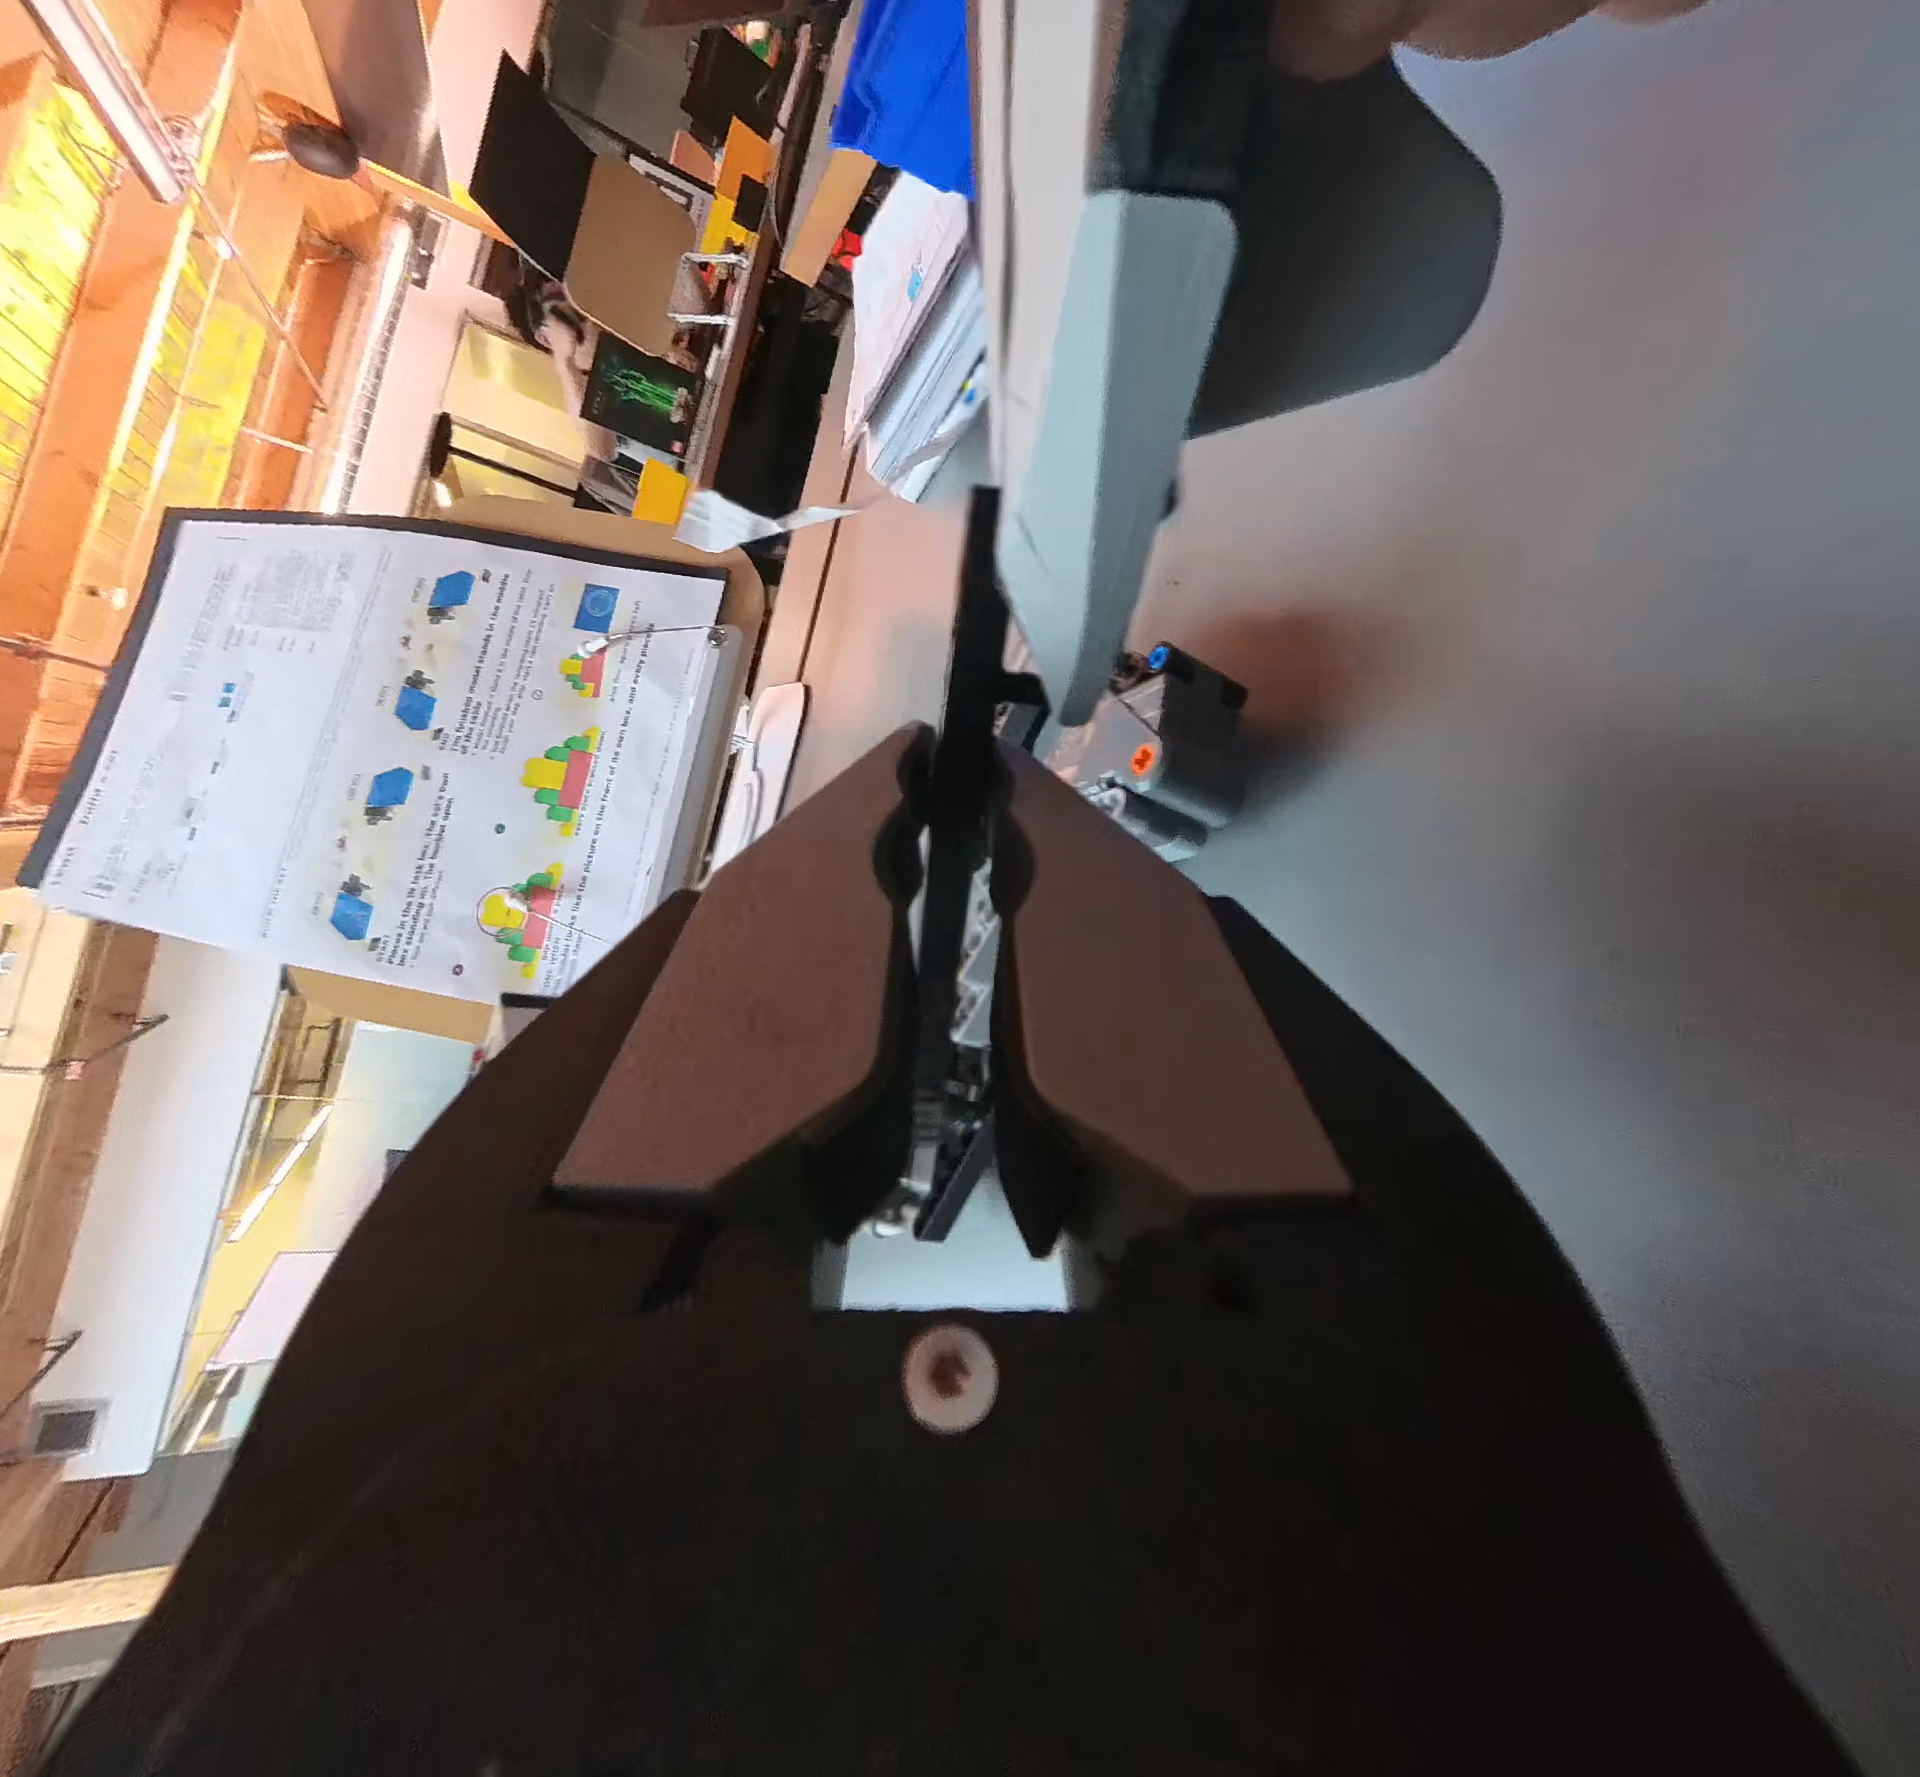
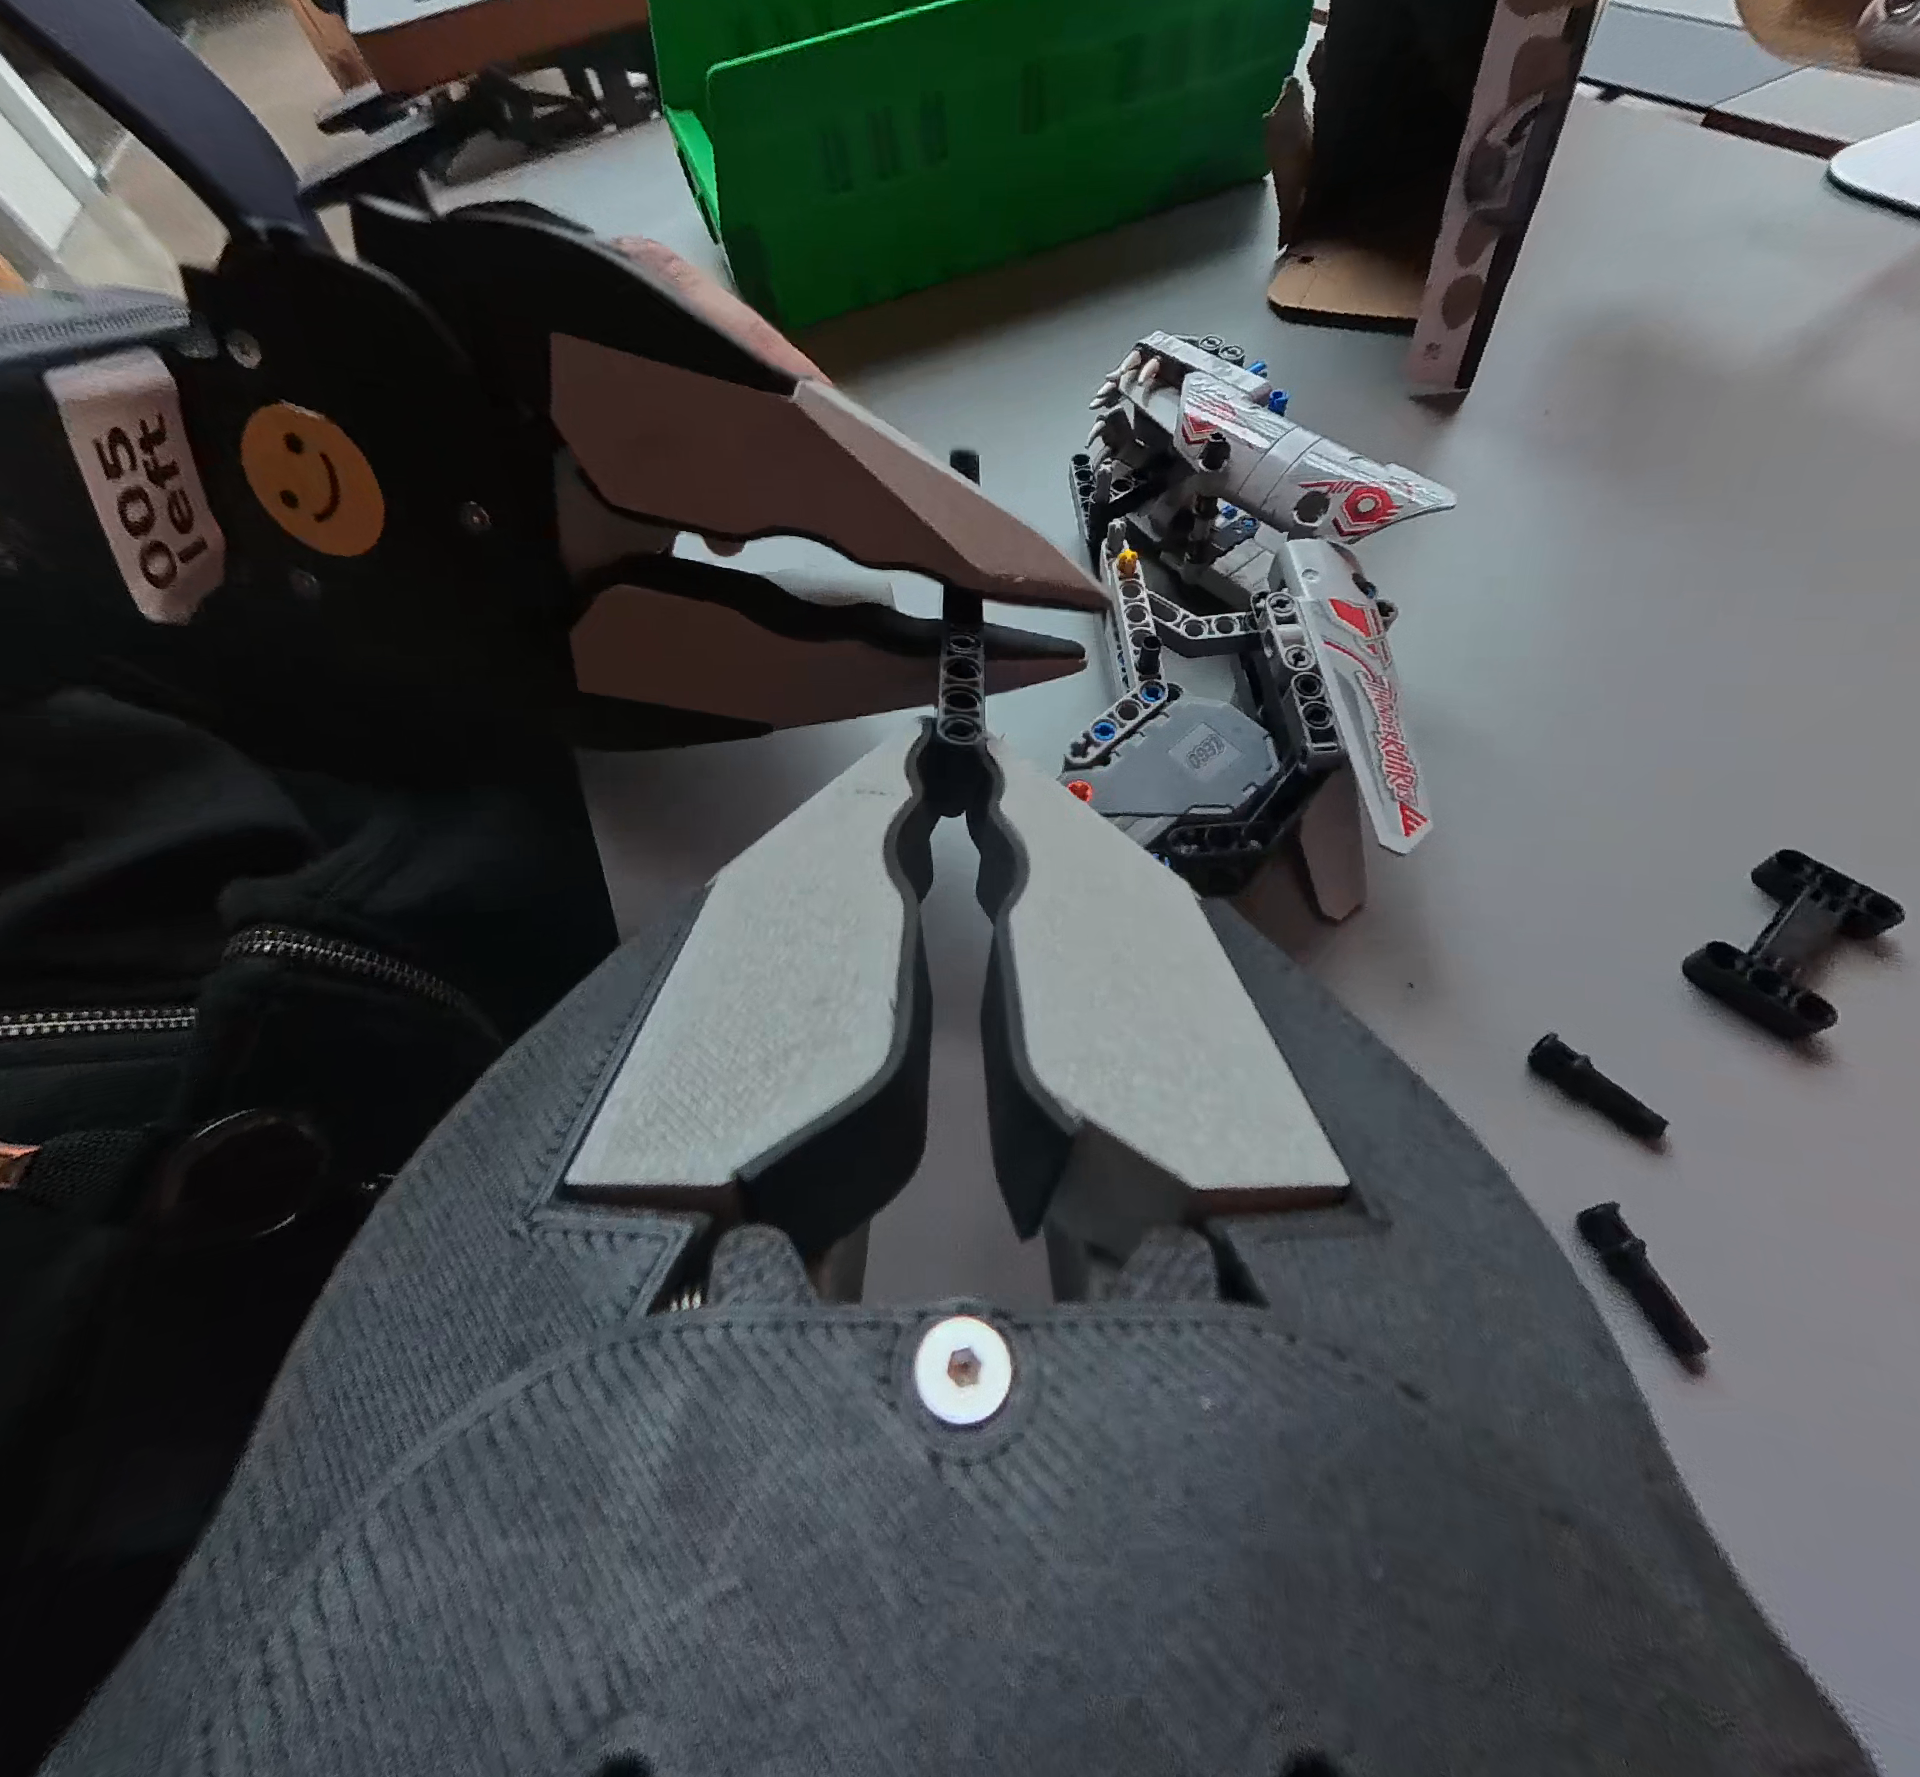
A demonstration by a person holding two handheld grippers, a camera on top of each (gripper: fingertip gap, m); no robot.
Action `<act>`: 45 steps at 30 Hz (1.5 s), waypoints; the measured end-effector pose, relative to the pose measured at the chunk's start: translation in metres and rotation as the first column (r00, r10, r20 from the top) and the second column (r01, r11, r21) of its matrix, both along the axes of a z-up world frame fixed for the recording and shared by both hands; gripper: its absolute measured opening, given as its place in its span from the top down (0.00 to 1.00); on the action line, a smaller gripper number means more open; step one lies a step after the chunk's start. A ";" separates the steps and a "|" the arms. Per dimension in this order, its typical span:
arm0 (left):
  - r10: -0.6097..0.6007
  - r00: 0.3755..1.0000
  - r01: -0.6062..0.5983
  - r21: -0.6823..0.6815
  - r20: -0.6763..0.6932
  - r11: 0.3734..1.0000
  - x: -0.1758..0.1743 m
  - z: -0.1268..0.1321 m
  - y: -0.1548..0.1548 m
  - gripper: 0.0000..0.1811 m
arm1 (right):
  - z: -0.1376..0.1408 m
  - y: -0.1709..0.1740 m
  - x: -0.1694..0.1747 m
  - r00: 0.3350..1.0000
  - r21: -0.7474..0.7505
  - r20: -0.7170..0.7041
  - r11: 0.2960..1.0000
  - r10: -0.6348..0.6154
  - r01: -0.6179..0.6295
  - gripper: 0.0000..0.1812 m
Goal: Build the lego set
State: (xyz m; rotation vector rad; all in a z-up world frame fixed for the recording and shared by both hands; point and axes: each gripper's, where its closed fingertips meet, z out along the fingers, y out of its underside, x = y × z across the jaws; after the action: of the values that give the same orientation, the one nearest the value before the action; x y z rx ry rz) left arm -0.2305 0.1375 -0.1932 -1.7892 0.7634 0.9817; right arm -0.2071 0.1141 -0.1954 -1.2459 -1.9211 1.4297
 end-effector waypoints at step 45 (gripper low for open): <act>0.123 0.978 -0.111 -0.080 0.168 0.991 -0.032 -0.001 -0.002 0.97 | -0.014 0.056 0.003 0.961 0.198 0.044 0.946 -0.272 0.258 1.00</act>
State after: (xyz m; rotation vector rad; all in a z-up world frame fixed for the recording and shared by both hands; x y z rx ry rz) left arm -0.2629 0.1350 -0.1943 -1.9701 0.5960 0.8704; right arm -0.2036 0.1703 -0.2097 -1.4162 -1.8041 1.0528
